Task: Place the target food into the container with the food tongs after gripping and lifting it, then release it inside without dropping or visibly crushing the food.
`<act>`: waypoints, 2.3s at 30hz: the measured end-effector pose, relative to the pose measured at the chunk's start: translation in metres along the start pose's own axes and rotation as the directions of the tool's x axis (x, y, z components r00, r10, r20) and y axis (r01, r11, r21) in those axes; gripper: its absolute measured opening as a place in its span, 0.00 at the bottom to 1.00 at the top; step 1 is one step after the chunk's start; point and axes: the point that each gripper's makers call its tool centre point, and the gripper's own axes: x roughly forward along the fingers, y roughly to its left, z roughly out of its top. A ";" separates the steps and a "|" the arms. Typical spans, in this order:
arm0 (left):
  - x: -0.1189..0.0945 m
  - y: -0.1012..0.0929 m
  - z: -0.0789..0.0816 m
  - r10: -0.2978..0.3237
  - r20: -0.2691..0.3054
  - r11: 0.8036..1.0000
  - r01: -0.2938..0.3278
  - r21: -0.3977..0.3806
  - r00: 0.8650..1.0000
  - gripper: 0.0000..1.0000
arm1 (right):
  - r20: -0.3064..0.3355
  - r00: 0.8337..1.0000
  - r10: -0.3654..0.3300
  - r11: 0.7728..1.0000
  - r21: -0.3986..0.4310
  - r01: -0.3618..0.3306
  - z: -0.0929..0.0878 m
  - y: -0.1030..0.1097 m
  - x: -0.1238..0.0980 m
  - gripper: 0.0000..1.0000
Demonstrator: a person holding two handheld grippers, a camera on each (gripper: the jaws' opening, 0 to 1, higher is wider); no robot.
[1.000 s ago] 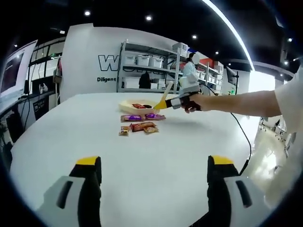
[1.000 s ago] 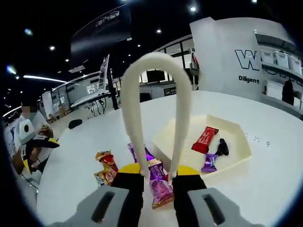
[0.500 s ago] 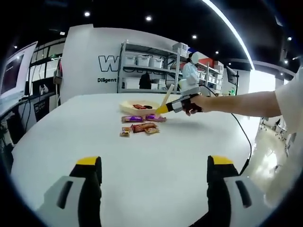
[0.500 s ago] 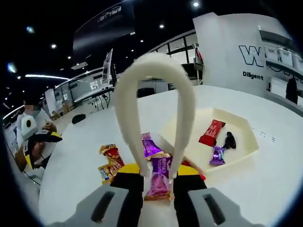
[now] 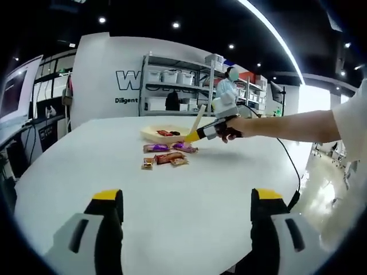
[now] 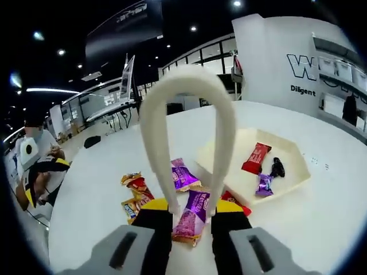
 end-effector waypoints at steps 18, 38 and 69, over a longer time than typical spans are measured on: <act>-0.001 0.000 -0.005 -0.004 -0.007 1.000 0.004 -0.007 1.000 0.91 | 0.010 0.997 -0.072 0.996 -0.051 0.072 -0.007 -0.009 0.011 0.21; -0.002 -0.001 -0.006 -0.008 -0.011 1.000 0.008 -0.005 1.000 0.90 | 0.033 0.996 -0.083 0.995 0.066 0.081 -0.001 -0.012 -0.008 0.13; 0.006 0.004 -0.005 0.006 -0.027 1.000 -0.006 -0.009 1.000 0.99 | 0.177 0.973 -0.149 0.985 0.116 0.130 0.065 -0.029 -0.044 0.14</act>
